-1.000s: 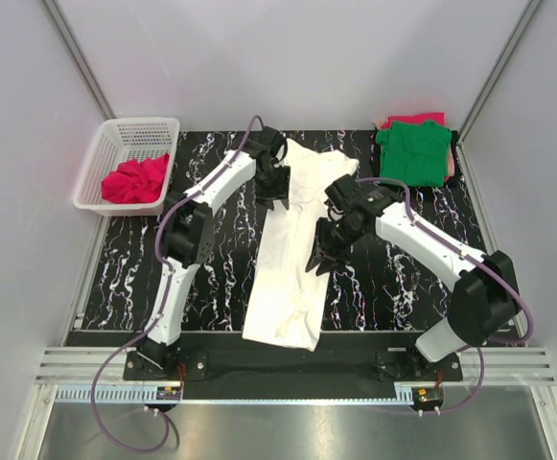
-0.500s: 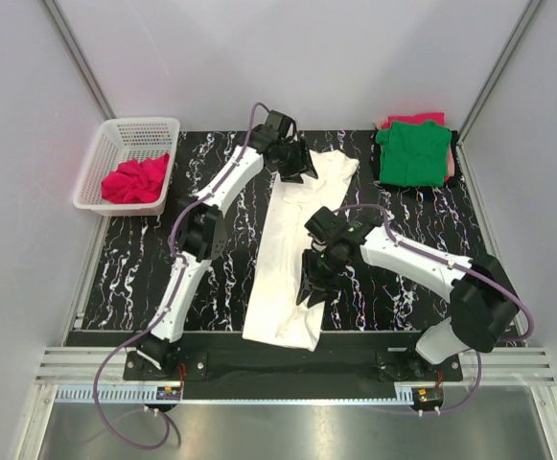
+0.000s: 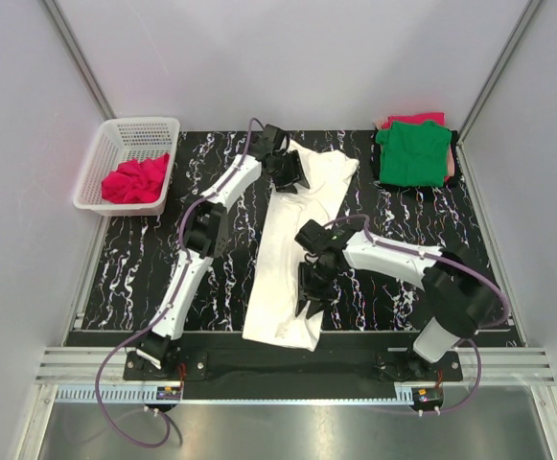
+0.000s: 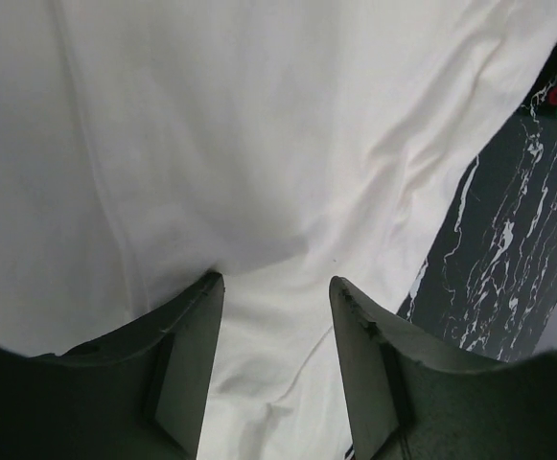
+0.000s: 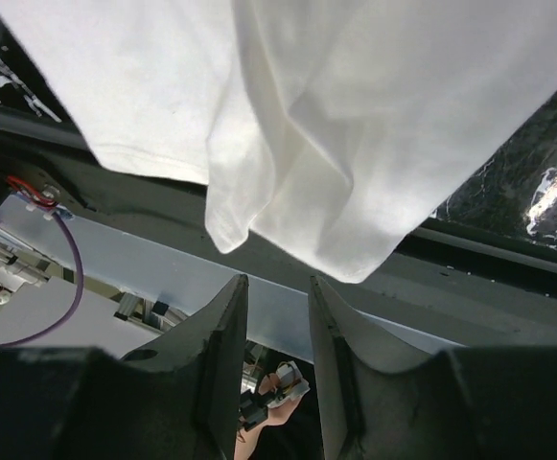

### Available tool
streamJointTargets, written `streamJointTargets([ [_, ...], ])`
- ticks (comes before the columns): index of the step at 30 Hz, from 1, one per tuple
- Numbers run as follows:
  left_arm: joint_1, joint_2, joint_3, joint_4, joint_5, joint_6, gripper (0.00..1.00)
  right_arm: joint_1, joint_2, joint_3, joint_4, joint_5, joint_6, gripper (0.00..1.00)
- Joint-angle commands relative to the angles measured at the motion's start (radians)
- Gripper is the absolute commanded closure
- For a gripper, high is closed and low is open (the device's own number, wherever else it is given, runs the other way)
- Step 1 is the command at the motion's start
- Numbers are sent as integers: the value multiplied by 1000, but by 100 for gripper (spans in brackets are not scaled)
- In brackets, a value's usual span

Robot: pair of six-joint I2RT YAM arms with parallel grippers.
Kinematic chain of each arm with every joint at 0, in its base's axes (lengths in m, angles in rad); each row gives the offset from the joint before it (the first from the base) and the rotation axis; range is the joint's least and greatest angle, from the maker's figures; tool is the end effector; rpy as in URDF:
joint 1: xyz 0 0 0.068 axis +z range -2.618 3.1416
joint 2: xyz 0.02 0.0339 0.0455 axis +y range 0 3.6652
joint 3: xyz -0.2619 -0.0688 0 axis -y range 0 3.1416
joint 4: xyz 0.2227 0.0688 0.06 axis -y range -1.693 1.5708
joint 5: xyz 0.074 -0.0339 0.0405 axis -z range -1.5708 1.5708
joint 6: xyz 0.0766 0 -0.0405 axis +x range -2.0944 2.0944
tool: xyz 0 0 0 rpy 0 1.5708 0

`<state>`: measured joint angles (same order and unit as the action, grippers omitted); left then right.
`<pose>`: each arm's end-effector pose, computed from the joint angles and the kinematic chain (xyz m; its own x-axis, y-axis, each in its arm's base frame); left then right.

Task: Fold and stack the t-shirts
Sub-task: Fold the tshirt

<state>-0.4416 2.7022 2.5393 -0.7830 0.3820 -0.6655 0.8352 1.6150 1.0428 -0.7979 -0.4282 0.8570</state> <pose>0.5044 -0.2700 0.1303 -0.9434 -0.1878 -0.2735 0.0143 0.8006 -0.5990 0.1643 0.2289 0.1642 -0.9823 -0.0606 0.1771 0.0191 0.9087 0.4171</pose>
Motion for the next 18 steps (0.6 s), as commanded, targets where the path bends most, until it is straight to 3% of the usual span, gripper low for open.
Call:
streamJointTargets([
  [1, 7, 40, 29, 50, 21, -2, 47, 16, 68, 10, 5, 26, -7, 62],
  [12, 17, 53, 6, 18, -18, 29, 51, 39, 246, 112, 3, 62, -24, 66],
  [14, 17, 50, -1, 5, -37, 40, 55, 41, 272, 120, 3, 66, -29, 84],
  [16, 17, 48, -7, -15, -57, 43, 66, 42, 298, 118, 3, 69, -32, 100],
  [18, 15, 39, -22, -35, -72, 56, 72, 44, 307, 111, 3, 71, -32, 100],
])
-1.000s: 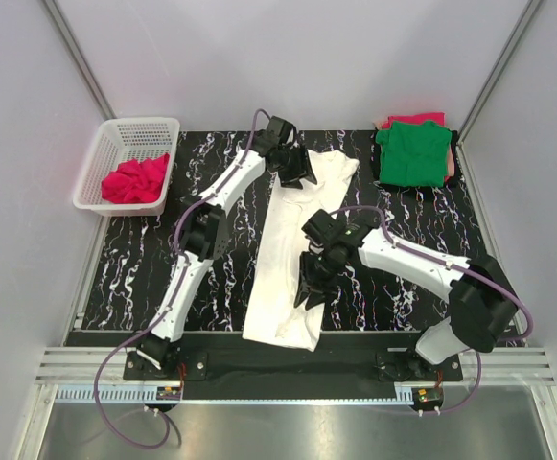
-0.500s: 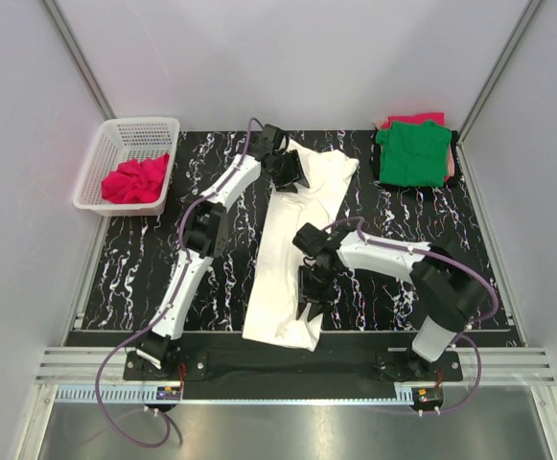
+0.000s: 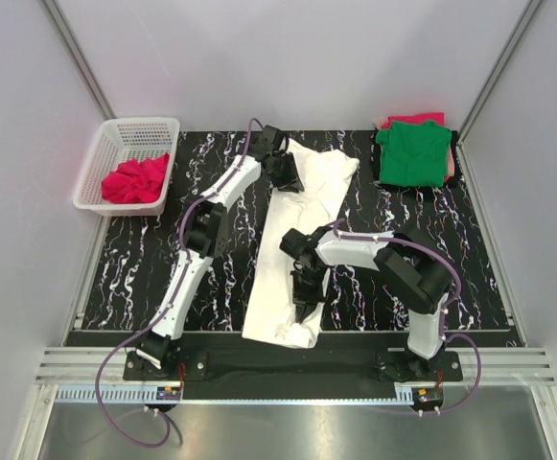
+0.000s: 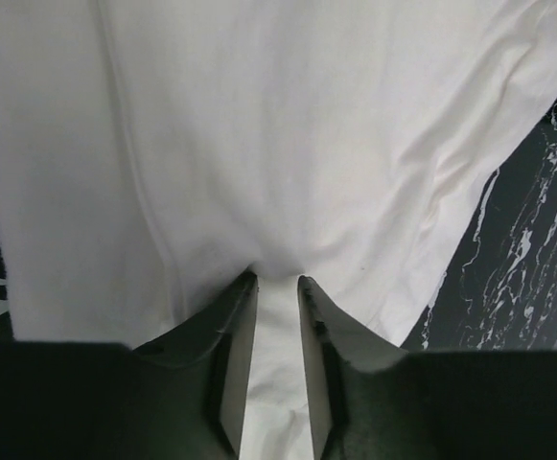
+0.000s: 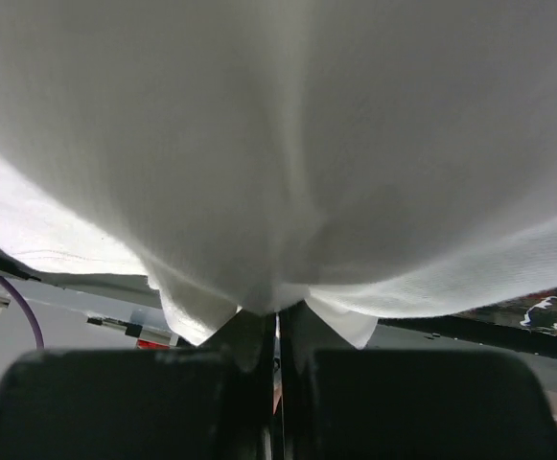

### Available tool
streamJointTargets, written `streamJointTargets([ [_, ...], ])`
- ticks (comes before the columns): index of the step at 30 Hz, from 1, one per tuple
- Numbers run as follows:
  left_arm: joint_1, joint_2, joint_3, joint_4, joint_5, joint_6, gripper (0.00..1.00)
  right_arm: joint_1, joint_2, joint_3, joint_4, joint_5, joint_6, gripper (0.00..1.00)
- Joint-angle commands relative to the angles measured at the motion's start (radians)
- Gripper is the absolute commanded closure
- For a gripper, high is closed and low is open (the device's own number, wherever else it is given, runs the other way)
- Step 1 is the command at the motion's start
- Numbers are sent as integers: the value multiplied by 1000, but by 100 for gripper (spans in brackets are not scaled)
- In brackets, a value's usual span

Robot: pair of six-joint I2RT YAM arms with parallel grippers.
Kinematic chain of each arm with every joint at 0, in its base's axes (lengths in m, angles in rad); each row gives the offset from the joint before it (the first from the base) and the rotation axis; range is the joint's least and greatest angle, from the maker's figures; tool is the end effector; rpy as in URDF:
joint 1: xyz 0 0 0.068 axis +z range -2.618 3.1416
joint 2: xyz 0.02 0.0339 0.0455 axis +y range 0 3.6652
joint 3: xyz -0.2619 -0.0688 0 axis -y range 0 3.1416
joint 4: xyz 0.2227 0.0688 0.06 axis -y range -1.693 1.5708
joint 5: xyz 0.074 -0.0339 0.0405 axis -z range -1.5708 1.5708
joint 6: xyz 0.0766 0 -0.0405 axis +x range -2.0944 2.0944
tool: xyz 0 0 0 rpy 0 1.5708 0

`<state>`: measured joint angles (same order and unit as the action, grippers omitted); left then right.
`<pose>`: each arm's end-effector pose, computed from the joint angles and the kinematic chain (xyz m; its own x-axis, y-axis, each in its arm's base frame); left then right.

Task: Fold and stack the t-shirts
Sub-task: Fold the tshirt

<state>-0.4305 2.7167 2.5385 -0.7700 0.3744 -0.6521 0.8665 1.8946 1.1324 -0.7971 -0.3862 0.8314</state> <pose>0.5092 -0.2646 0.1230 -0.9401 -0.1898 -0.2832 0.0147 0.8073 -0.5900 0.1771 0.2530 0.1065 -0.9600 -0.0727 0.2706 0.0008 0.9650 0.2623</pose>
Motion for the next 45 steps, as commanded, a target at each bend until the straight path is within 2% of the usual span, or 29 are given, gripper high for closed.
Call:
streamJointTargets([
  [1, 4, 20, -29, -54, -86, 51, 79, 12, 35, 15, 1, 29, -8, 100],
  [5, 4, -5, -50, -97, -160, 72, 90, 12, 41, 3, -30, 59, -3, 100],
  [9, 24, -18, -52, -120, -169, 22, 100, 12, 40, 13, -80, 81, 8, 100],
  [16, 47, -46, -41, -147, -226, -17, 100, 11, 60, 76, -184, 127, 14, 100],
  [22, 68, -54, -38, -167, -235, -32, 100, -37, 66, 90, -195, 113, -11, 100],
  [31, 101, -25, 37, -163, -170, -70, 100, -142, 73, 147, -205, 103, -77, 100],
  [37, 99, -5, 57, -112, -120, -109, 100, -142, 103, 210, -220, 86, -95, 100],
  [45, 98, 21, 66, -78, -95, -116, 100, -142, 89, 178, -220, 75, -103, 100],
])
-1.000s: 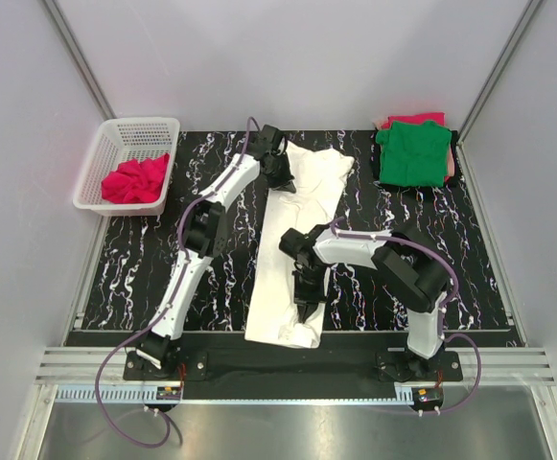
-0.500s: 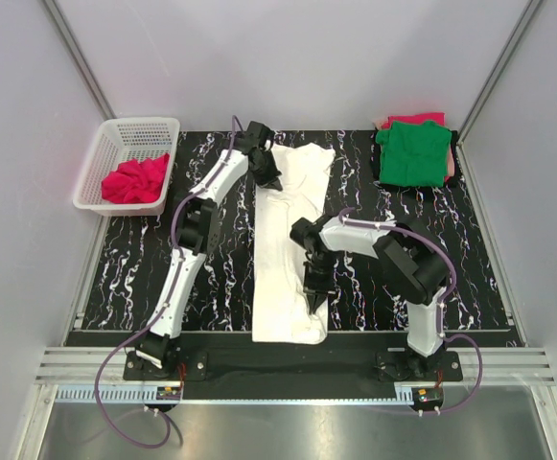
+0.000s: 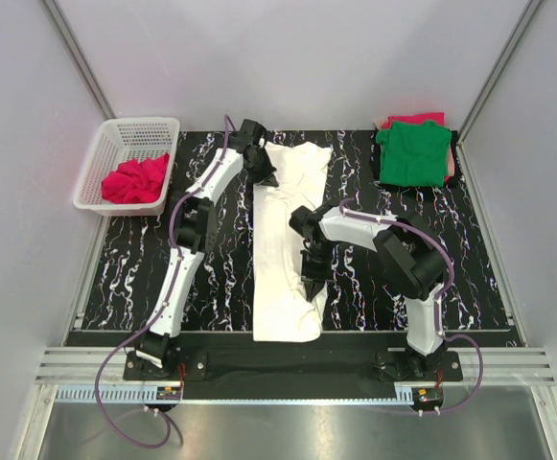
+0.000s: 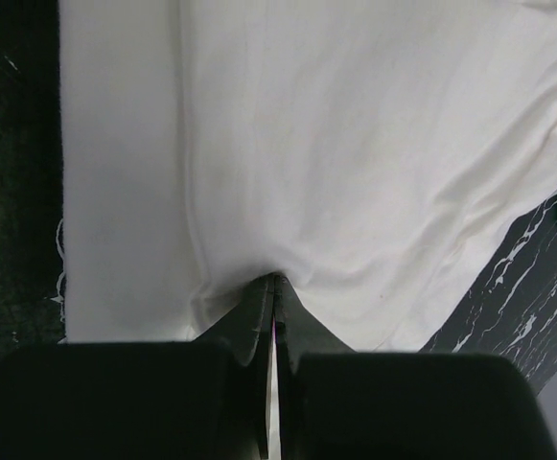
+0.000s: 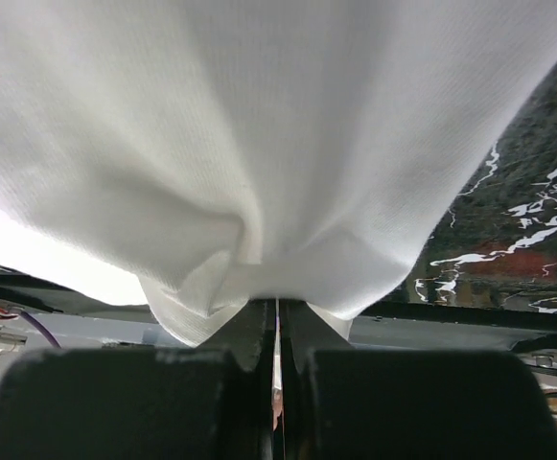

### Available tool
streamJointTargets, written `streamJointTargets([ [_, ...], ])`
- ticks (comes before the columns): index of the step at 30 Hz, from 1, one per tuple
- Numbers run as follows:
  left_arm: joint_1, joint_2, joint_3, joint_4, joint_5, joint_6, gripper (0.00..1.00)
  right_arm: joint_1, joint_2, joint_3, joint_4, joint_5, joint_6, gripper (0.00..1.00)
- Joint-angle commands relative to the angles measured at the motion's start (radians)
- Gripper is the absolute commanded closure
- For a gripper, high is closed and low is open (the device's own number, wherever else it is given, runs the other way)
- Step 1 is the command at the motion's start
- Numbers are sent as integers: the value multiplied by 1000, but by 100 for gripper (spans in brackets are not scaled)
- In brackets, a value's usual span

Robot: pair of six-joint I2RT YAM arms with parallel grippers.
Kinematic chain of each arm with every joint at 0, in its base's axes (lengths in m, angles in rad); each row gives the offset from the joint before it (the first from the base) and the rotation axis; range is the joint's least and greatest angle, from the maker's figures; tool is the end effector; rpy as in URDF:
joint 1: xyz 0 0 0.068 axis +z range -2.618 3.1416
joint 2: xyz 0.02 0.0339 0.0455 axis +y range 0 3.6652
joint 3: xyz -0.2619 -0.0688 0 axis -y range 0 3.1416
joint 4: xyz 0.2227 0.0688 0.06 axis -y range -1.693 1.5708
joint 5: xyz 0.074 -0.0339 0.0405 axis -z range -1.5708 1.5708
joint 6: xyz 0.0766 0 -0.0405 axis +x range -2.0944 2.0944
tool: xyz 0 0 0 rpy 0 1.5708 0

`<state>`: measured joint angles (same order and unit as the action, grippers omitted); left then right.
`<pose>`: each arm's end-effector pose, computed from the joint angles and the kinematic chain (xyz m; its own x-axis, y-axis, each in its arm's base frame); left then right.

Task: Fold and stack the t-shirts
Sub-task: Fold the tshirt

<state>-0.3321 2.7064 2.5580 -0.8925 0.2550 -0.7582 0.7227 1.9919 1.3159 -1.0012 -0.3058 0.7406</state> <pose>0.5245 -0.2013 0.1225 -0.8921 -0.3962 -0.2173 -0.2443 0.8275 -0.5056 0.2268 0.2307 0.1138 -0.9598 0.0114 0.2804 0.0554 0.9872 0.1493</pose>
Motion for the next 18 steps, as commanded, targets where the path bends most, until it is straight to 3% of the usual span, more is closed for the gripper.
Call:
streamJointTargets([
  [1, -1, 35, 48, 50, 26, -12, 100, 1, -10, -12, -16, -10, -9, 100],
  [3, -1, 38, 48, 50, 26, -10, 100, 3, -22, -33, -23, -12, -7, 98],
  [4, -2, 38, 45, 53, 24, -6, 100, 4, -30, -41, -30, 2, -4, 85],
  [7, -2, 39, 41, 52, 23, 0, 100, 7, -79, -69, -56, 40, 6, 81],
  [10, -2, 35, 38, 55, 27, 5, 91, 12, -137, -98, -73, 50, 11, 72],
  [14, -2, -3, 1, 64, 35, 20, 77, 12, -256, -133, -105, 74, 23, 71],
  [18, -5, -129, -119, 63, 56, 66, 74, 11, -381, -135, -148, 108, 42, 66],
])
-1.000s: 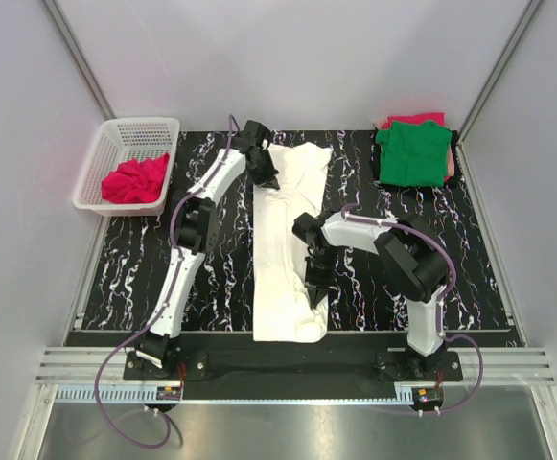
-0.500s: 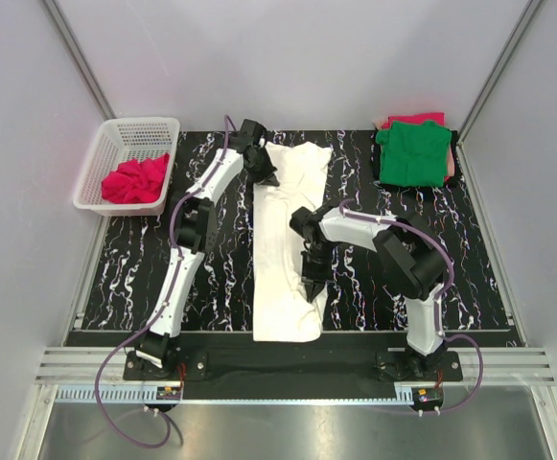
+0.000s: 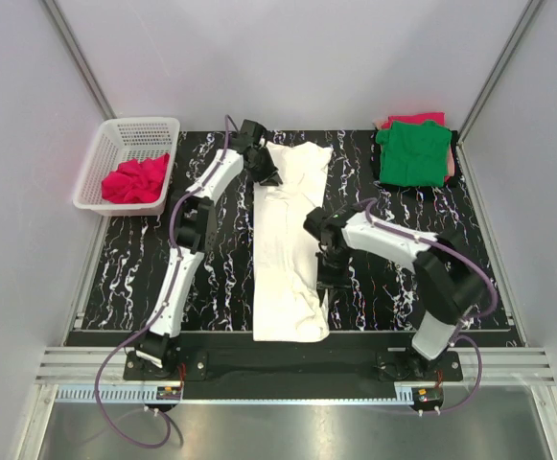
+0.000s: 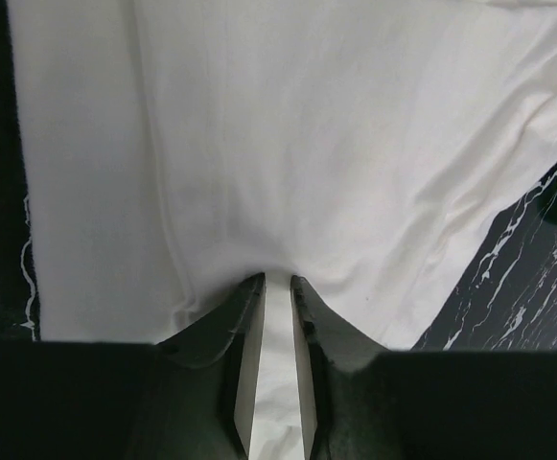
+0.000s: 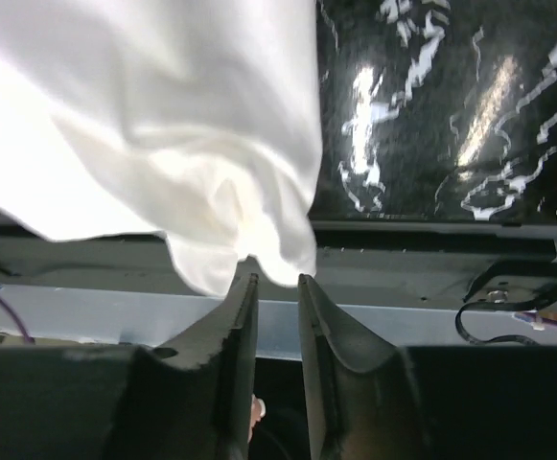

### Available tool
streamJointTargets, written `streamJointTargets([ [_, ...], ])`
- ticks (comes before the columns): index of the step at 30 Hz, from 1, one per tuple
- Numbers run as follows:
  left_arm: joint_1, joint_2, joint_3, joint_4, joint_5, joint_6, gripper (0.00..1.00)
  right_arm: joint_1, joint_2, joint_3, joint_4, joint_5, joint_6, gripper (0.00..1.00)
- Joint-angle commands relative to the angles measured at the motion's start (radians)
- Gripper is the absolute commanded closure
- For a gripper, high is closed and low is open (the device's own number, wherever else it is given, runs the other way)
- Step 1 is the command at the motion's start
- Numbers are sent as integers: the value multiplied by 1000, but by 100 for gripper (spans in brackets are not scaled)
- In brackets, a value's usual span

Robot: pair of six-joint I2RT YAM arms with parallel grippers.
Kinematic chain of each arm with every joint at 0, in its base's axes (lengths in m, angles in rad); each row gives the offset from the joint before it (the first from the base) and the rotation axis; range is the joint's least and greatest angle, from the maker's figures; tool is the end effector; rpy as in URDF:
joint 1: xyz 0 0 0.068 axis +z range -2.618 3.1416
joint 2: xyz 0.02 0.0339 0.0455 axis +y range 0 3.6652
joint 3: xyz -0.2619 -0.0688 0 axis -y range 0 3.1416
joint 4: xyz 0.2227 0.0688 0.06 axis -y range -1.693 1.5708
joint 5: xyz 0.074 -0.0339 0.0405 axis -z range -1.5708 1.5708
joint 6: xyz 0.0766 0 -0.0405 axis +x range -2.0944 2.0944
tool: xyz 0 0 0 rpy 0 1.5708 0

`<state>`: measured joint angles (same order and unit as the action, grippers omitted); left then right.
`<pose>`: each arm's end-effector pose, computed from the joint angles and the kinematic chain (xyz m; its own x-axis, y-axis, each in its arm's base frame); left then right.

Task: Fold and stack the t-shirts
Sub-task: Fold the tshirt

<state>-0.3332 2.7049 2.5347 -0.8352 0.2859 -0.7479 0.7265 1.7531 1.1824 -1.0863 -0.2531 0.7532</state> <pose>0.5278 -0.2055 0.1211 -0.8955 -0.3805 -0.2308 -0.2080 0.8163 -0.5389 0.1925 0.1967 0.1536 -0.9721 0.0220 0.2334 0.0520 0.9910 0.1231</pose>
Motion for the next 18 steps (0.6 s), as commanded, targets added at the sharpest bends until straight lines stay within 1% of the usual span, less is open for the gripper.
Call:
streamJointTargets([
  [1, -6, -161, -194, -1, 29, 77, 74, 8, -164, -9, -66, 67, 32, 65],
  [2, -7, -201, -255, -4, 33, 90, 74, 7, -196, -29, -67, 69, 31, 65],
  [3, -13, -285, -317, -5, 45, 105, 74, 8, -207, -39, -64, 71, 26, 65],
  [4, -20, -337, -446, -8, 41, 143, 74, 7, -217, -52, -58, 69, 28, 66],
  [5, -29, -390, -514, -10, 24, 160, 73, 8, -237, -76, -47, 71, 26, 66],
  [6, -46, -502, -581, -10, -16, 173, 72, 7, -245, -81, -35, 78, 28, 66],
  [7, -56, -558, -708, -10, -19, 194, 70, 7, -251, -83, -24, 87, 25, 67],
  [8, -66, -612, -770, -10, -17, 199, 69, 8, -263, -83, -11, 89, 21, 67],
  [9, -88, -708, -828, -7, 4, 205, 67, 5, -265, -78, 14, 94, 23, 67],
  [10, -99, -753, -943, -4, 27, 219, 66, 5, -265, -67, 17, 100, 20, 67],
  [11, -112, -793, -1000, 2, 59, 223, 64, 5, -258, -41, 16, 106, 17, 67],
  [12, -144, -865, -1055, 7, 118, 225, 64, 4, -253, -27, 16, 121, 14, 67],
  [13, -164, -902, -1139, 5, 119, 231, 63, 1, -250, -12, 12, 132, 12, 67],
  [14, -185, -943, -1177, 5, 80, 225, 62, -1, -250, 11, 12, 143, 11, 67],
  [15, -216, -1024, -1233, 5, 59, 213, 60, -2, -251, 20, 16, 150, 8, 67],
  [16, -227, -1059, -1254, 5, 53, 188, 55, -6, -250, 26, 19, 152, 9, 67],
  [18, -240, -1140, -1312, 1, 93, 156, 54, -10, -241, 42, 17, 155, 14, 67],
])
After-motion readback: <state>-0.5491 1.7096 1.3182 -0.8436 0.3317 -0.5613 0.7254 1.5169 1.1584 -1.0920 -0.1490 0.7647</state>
